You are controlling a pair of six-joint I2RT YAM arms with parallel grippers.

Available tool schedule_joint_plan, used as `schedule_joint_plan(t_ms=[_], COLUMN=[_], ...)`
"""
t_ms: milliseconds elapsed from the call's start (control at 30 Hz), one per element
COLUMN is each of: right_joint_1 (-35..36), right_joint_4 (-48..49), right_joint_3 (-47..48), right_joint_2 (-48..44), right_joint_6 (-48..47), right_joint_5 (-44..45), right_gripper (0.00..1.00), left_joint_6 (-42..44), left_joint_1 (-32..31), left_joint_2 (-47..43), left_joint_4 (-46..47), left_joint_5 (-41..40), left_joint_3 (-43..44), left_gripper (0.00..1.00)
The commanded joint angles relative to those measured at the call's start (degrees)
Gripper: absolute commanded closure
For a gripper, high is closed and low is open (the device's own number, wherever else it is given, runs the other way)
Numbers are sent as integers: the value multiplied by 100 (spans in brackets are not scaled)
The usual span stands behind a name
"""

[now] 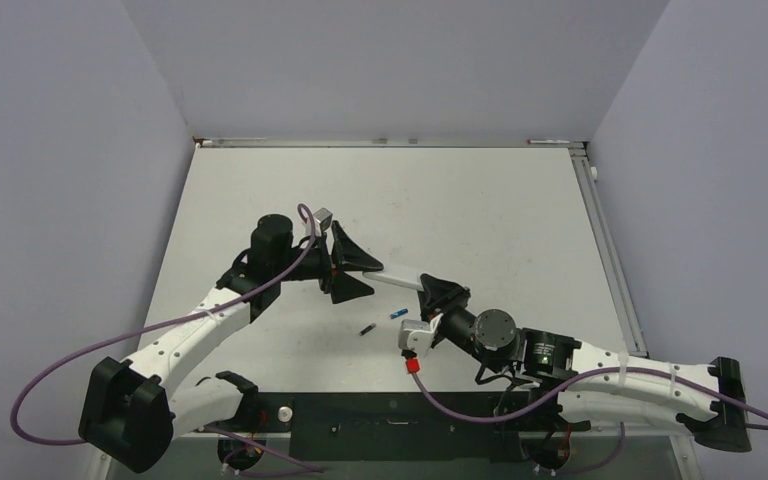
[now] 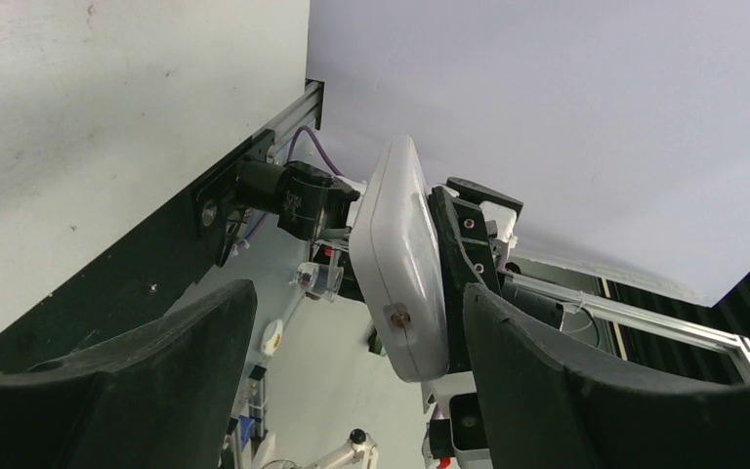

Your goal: Load the batteries into the remote control

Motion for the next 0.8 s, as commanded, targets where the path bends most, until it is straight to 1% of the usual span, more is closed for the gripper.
schedule_joint_plan(t_ms=[0, 133, 200, 267, 467, 600, 667, 767], right_joint_1=[217, 483, 607, 688, 862, 1010, 1063, 1110], right_joint_4=[598, 661, 706, 755, 849, 926, 982, 1102], right_joint_3=[-85, -178, -199, -198, -246, -317, -359, -401], right_joint_2=[-108, -67, -64, -64, -65, -23, -11, 2], right_joint_6=[-633, -1068, -1216, -1299, -1428, -1534, -1566, -1565], right_joint_5=[418, 719, 815, 920, 1162, 1360, 1427, 1493], right_gripper=[92, 92, 92, 92, 92, 92, 92, 92], left_joint_6=[-231, -429, -677, -826, -1017, -1189, -1222, -1280], left_joint_1=[4, 6, 6, 6, 6, -2, -2, -2], left_joint_2=[-222, -262, -264, -277, -302, -299, -306, -292], left_joint_4=[670, 990, 1319, 1543, 1858, 2182, 2266, 2403], left_joint_5=[324, 439, 496, 522, 580, 618, 653, 687], left_joint_3=[-125, -308, -468, -559, -664, -726, -729, -729], left_gripper=[27, 31, 36, 43, 55, 65, 69, 78])
